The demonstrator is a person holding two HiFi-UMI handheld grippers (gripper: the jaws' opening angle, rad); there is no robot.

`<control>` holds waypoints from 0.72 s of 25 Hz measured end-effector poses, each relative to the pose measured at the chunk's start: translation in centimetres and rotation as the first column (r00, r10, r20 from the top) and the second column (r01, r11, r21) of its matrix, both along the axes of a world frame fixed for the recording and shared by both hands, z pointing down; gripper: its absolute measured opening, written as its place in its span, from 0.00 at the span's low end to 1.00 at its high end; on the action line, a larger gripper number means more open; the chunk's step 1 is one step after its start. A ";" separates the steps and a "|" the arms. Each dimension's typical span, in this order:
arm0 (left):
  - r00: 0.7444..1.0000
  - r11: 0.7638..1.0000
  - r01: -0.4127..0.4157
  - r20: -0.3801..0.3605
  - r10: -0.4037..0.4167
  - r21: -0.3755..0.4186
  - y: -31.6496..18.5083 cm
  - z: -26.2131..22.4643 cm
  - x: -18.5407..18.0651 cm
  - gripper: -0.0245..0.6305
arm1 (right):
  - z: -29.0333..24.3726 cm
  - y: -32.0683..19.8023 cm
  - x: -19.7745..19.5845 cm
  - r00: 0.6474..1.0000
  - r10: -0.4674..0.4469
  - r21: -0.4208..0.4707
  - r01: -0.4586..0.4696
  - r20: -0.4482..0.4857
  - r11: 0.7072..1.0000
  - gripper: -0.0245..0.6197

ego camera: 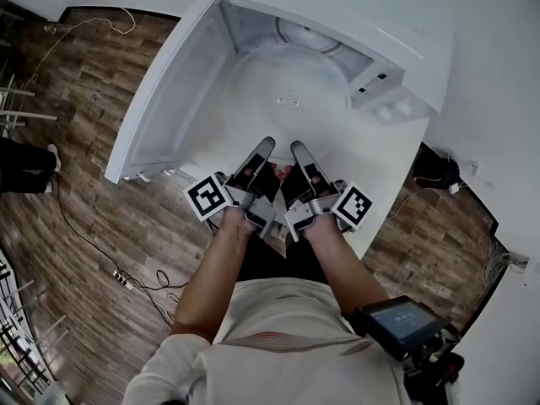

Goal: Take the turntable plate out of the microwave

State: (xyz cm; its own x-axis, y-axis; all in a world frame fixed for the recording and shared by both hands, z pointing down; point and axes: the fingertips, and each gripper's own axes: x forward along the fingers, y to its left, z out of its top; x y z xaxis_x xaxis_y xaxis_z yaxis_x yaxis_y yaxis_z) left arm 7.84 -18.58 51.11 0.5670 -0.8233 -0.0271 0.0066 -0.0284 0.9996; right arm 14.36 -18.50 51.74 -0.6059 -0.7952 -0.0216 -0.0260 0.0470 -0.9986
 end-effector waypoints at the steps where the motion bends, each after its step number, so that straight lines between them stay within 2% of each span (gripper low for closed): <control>1: 1.000 1.000 0.009 -0.002 -0.009 0.000 0.5 -0.3 0.0 0.09 | -0.3 0.5 0.0 1.000 -0.008 0.002 0.008 0.000 1.000 0.08; 6: 0.999 0.999 0.046 0.003 -0.046 0.006 3.1 -2.5 -0.7 0.09 | -2.6 2.7 -0.6 0.999 -0.044 0.012 0.043 0.003 0.999 0.08; 18: 0.997 0.996 0.075 0.001 -0.075 0.046 7.5 -9.0 2.1 0.09 | -9.0 7.0 2.1 0.998 -0.069 0.055 0.068 0.006 0.996 0.08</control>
